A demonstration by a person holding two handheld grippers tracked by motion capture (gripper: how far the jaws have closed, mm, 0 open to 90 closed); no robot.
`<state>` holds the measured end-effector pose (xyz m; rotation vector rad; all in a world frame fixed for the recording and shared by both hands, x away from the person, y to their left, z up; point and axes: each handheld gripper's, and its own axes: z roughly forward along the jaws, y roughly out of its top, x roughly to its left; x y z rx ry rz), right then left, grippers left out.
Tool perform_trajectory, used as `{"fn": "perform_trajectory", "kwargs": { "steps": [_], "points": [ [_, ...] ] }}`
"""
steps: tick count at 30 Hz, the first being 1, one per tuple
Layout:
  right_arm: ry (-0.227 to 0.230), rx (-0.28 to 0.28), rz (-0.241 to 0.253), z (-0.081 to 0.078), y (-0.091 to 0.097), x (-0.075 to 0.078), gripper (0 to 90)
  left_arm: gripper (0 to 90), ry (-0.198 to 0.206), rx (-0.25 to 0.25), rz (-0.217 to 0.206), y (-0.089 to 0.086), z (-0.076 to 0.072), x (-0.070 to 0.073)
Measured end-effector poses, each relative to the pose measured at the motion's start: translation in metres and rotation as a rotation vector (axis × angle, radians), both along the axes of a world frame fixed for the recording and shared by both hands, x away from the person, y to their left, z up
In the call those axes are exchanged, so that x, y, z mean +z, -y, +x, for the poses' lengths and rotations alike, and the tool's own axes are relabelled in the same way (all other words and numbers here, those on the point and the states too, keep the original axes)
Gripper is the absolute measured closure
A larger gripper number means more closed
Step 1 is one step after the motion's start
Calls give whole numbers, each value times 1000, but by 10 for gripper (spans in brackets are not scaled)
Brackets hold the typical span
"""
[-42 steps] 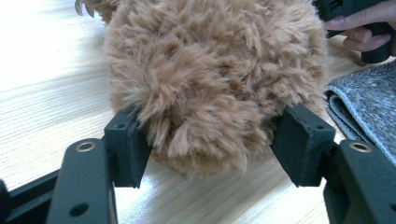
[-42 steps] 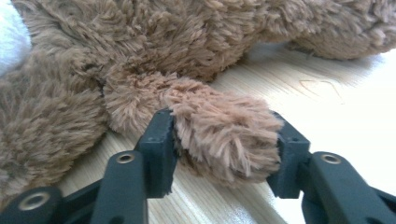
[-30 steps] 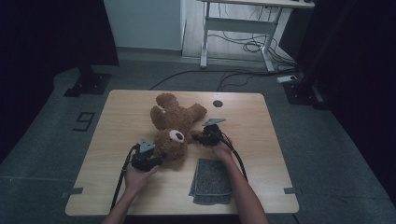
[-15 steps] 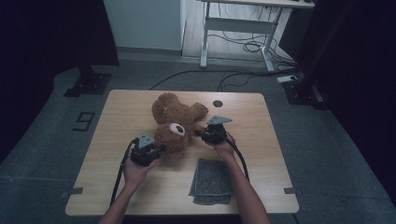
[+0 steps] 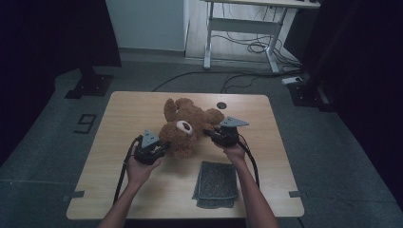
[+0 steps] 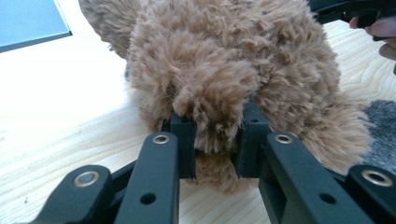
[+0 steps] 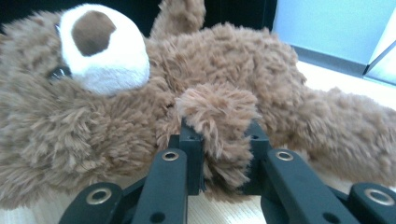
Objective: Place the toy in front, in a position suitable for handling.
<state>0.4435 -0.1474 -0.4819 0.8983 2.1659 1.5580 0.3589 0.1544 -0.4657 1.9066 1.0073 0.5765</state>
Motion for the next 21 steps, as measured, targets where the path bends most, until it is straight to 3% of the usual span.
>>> {"fn": "perform_trajectory", "kwargs": {
  "steps": [21],
  "points": [
    [87, -44, 61, -35, 35, 35, 768, 749, 40, -64, -30, 19, 22, 23]
  ]
}}
